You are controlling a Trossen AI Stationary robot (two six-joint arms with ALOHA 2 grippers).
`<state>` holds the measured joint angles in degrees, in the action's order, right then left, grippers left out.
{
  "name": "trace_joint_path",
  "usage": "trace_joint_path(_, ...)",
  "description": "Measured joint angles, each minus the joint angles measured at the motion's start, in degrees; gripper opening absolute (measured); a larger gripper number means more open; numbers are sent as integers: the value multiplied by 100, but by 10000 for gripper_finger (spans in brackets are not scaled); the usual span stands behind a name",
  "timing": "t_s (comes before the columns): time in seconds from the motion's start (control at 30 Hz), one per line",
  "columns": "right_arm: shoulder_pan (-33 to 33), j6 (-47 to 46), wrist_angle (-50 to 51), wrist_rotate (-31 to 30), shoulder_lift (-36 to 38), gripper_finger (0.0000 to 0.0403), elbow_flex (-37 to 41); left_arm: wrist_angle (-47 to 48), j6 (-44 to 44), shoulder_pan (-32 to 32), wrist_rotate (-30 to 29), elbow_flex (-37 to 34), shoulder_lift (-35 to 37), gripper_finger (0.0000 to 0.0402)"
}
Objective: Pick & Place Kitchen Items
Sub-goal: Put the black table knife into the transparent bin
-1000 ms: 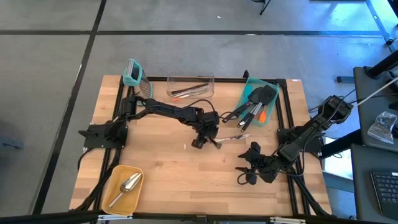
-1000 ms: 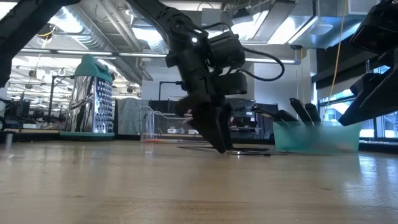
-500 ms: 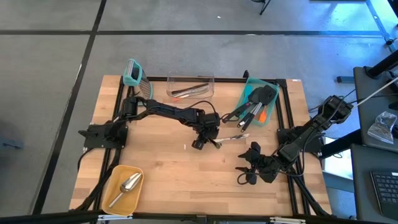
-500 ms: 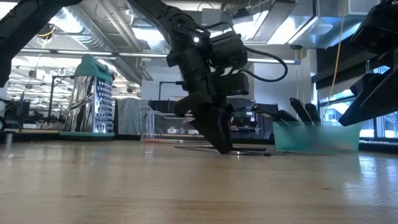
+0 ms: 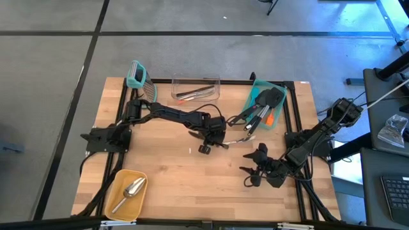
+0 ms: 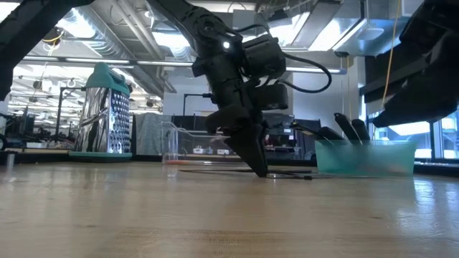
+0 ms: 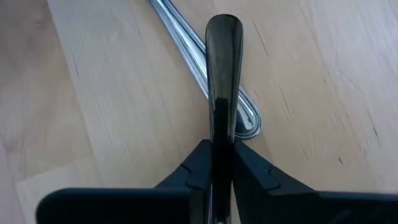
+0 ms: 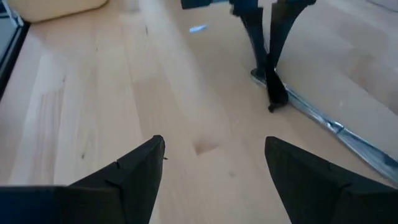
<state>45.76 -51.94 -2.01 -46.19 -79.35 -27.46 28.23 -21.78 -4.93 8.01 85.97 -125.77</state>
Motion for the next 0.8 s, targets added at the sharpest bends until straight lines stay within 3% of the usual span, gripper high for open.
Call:
trace_joint_path(0.27,-7,7,-100,-655,0,279,0,75,239,8,-228,-49,303,36)
trace_joint_path(0.47,-7,4,-215,-646,0,279,1,348,261,-10,-806,-62,743,36)
trace_joint_path(0.8,-2,-7,-350,-430,0,279,2,205,641,118,-746,-39,1461,36)
